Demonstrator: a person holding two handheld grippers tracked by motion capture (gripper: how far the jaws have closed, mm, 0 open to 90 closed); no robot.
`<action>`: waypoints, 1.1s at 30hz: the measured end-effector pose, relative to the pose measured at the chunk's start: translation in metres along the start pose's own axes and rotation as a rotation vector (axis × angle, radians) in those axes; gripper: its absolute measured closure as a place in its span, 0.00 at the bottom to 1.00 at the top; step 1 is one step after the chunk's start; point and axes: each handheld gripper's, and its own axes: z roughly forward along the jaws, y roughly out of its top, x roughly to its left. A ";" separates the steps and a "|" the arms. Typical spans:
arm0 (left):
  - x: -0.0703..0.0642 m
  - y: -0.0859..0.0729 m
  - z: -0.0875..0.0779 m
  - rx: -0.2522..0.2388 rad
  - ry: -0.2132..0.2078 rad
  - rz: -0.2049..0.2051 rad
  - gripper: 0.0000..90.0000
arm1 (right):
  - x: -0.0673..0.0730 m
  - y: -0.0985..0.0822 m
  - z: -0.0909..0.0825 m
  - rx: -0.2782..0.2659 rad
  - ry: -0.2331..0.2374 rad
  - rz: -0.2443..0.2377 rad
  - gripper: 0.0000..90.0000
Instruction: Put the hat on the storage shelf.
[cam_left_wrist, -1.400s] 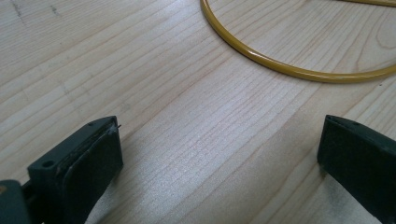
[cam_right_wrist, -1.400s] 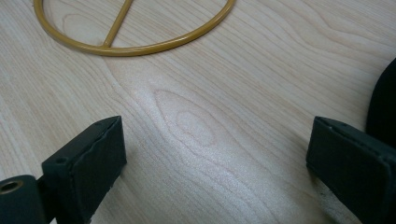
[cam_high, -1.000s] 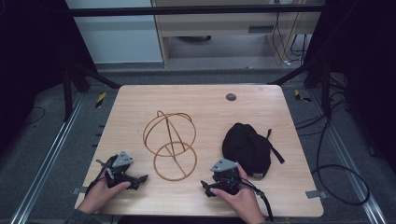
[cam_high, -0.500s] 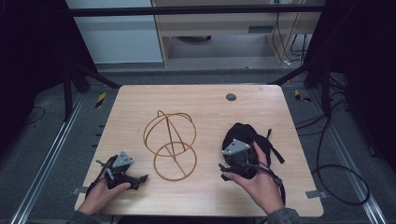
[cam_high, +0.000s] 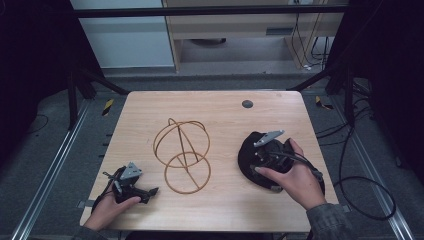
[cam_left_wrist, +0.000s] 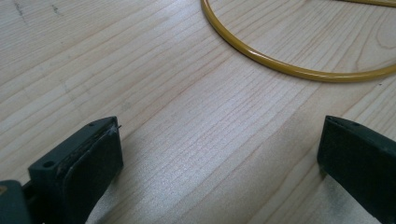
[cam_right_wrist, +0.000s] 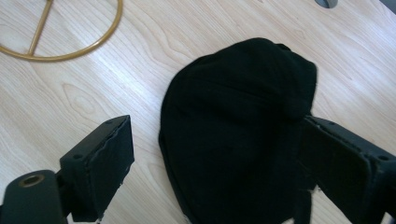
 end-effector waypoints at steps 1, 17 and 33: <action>0.000 0.000 0.000 0.000 0.000 0.000 0.00 | -0.002 0.001 -0.001 0.006 -0.003 0.000 0.12; -0.006 -0.001 0.000 -0.004 -0.014 0.017 0.00 | -0.051 0.010 -0.012 0.109 0.000 0.055 0.15; -0.006 0.000 0.000 -0.003 -0.009 0.011 0.00 | -0.066 0.019 0.001 0.185 0.046 0.052 0.25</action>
